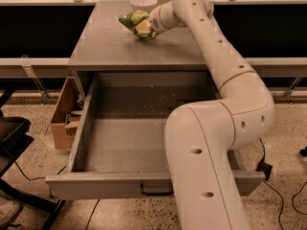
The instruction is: Place green jalapeno chip bag into top drawer
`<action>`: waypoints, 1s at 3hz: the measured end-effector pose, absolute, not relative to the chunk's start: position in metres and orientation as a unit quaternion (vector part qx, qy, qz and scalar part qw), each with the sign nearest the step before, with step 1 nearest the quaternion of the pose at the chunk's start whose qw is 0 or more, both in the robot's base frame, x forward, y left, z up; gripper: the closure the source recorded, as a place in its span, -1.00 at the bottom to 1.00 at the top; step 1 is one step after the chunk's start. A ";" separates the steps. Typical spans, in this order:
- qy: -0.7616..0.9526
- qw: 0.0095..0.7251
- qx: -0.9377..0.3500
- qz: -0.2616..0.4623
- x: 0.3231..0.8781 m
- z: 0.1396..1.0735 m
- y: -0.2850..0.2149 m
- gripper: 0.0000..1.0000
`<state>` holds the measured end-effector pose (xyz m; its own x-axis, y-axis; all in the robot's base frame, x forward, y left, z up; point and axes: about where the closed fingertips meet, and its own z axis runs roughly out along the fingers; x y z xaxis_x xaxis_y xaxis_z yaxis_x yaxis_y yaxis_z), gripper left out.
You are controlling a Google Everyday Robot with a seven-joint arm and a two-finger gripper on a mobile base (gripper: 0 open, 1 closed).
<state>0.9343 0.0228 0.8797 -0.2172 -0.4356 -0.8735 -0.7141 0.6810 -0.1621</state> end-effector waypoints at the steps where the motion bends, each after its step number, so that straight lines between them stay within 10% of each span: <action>1: 0.762 0.465 -0.438 0.108 0.876 0.950 -0.005 1.00; 3: 0.807 0.383 -0.441 0.087 0.792 0.991 -0.076 1.00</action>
Offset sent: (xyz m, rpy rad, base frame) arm -0.1400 -0.0764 0.1418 -0.2625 0.0859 0.1205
